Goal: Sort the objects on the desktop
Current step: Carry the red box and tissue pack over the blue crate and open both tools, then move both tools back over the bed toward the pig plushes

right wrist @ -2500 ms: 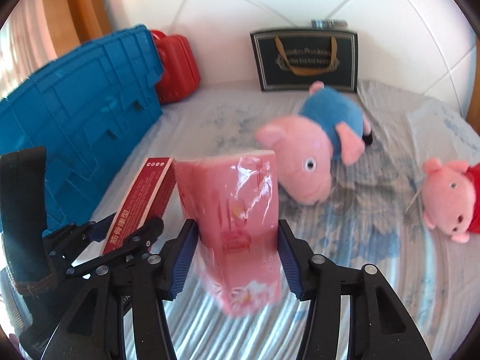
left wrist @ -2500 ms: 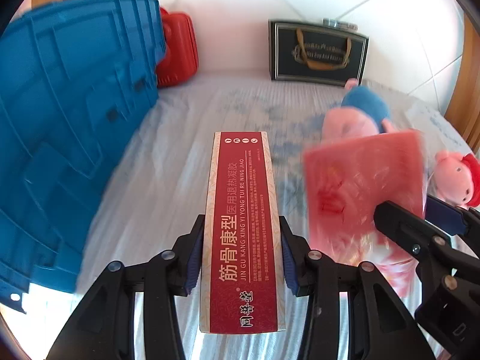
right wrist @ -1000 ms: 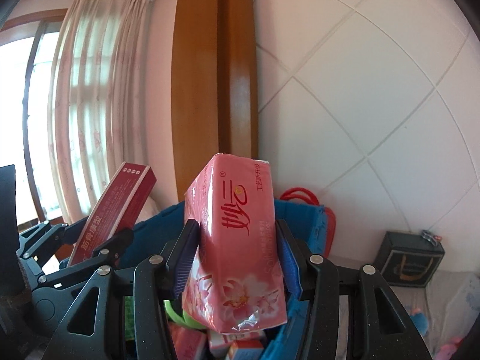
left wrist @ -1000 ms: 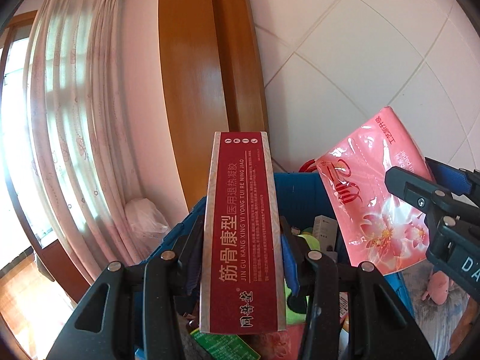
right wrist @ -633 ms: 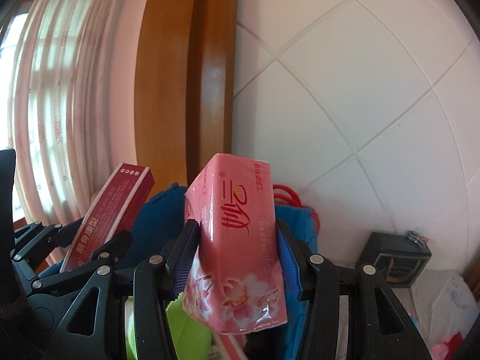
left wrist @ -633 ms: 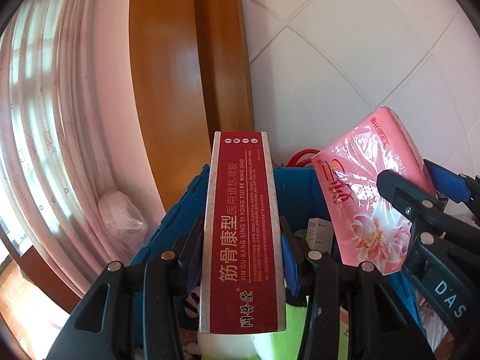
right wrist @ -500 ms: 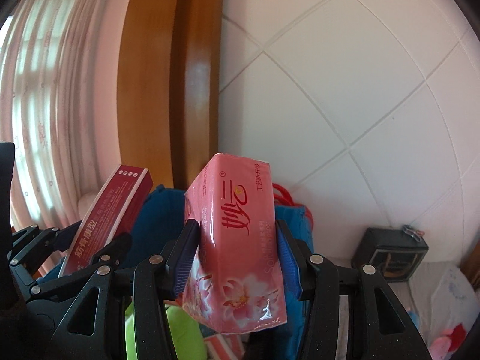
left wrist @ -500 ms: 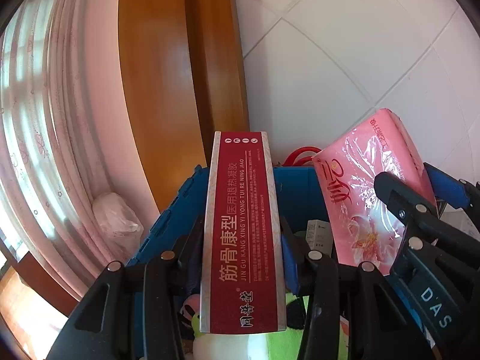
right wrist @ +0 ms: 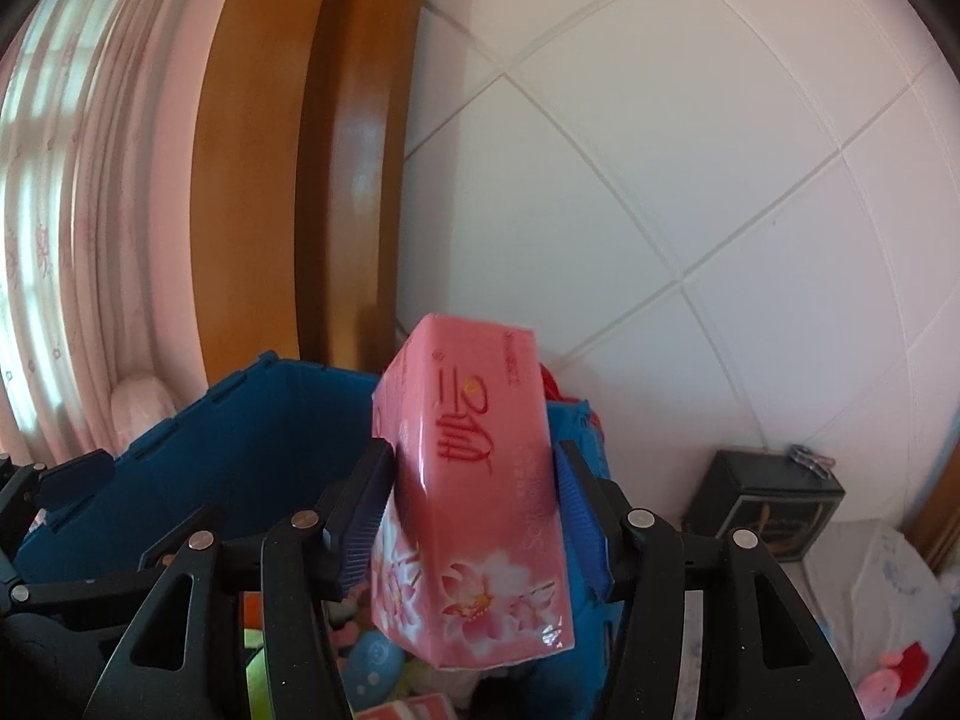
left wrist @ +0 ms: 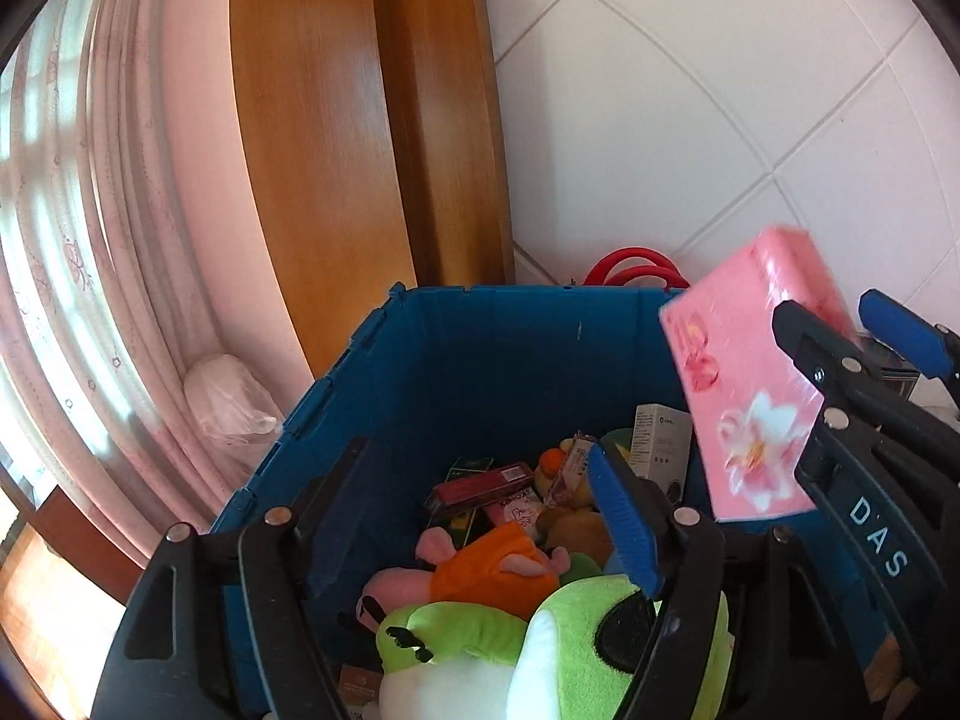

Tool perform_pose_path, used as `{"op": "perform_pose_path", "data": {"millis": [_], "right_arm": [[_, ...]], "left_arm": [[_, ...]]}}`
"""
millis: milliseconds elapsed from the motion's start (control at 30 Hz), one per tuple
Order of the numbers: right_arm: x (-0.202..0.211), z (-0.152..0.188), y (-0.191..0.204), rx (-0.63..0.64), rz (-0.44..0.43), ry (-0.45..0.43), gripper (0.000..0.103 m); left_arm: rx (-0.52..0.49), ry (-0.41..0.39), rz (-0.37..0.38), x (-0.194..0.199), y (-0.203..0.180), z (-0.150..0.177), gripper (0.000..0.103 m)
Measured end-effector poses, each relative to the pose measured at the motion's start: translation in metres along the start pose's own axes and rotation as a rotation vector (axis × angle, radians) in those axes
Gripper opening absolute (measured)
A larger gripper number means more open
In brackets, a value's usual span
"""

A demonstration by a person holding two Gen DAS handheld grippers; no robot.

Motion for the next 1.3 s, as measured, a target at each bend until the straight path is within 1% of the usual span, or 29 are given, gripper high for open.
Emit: {"op": "perform_pose_path", "data": {"millis": [33, 67, 100, 167, 233, 433, 567, 633, 733, 867, 933, 1067, 1167, 1233, 1300], "right_arm": [[0.002, -0.002, -0.001, -0.004, 0.005, -0.014, 0.062], [0.005, -0.005, -0.001, -0.006, 0.005, -0.029, 0.075], [0.006, -0.008, -0.002, -0.006, 0.009, -0.044, 0.090], [0.013, -0.011, -0.003, 0.003, 0.034, -0.082, 0.098], [0.018, -0.014, -0.003, 0.011, 0.048, -0.105, 0.102], [0.028, -0.012, -0.001, 0.017, 0.033, -0.089, 0.103], [0.042, -0.012, -0.008, 0.024, 0.033, -0.059, 0.103], [0.050, -0.009, -0.011, 0.020, 0.020, -0.037, 0.103], [0.065, 0.001, -0.013, 0.032, -0.012, 0.001, 0.103], [0.087, 0.014, -0.015, 0.035, -0.057, 0.024, 0.103], [0.101, 0.019, -0.019, 0.032, -0.077, 0.018, 0.103], [0.133, 0.030, -0.031, 0.017, -0.103, -0.004, 0.103], [0.155, 0.038, -0.044, 0.014, -0.098, -0.025, 0.103], [0.165, 0.045, -0.054, 0.005, -0.084, -0.035, 0.103], [0.174, 0.054, -0.063, 0.002, -0.074, -0.044, 0.103]], "left_arm": [[-0.001, 0.003, 0.005, 0.000, -0.002, 0.001, 0.073], [0.000, 0.003, 0.007, 0.001, -0.003, 0.001, 0.073], [0.002, 0.000, 0.009, 0.002, -0.003, 0.001, 0.073], [0.008, -0.006, 0.016, 0.003, -0.003, 0.000, 0.073], [0.011, -0.009, 0.023, 0.005, -0.004, 0.000, 0.073], [0.025, -0.015, 0.032, 0.018, -0.003, 0.002, 0.073], [0.034, -0.050, 0.061, 0.043, -0.004, 0.003, 0.073], [0.028, -0.066, 0.066, 0.056, -0.006, 0.007, 0.079], [0.033, -0.082, 0.057, 0.073, -0.006, 0.019, 0.080], [0.052, -0.111, 0.048, 0.097, -0.004, 0.034, 0.080], [0.063, -0.128, 0.042, 0.110, -0.004, 0.043, 0.080], [0.077, -0.192, 0.008, 0.139, -0.006, 0.058, 0.081], [0.087, -0.211, 0.027, 0.154, -0.015, 0.069, 0.084], [0.091, -0.215, 0.042, 0.161, -0.022, 0.077, 0.089], [0.091, -0.220, 0.048, 0.166, -0.028, 0.082, 0.089]]}}
Point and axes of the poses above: each gripper's, at about its wrist camera, not at the fingertips, and x roughly against the way its jaws point, y to its left, z to its underside, the point moved 10 cm from there along -x, roughly the way its jaws point, and after that the axes turned 12 degrees about z, right-handed, at the moved point
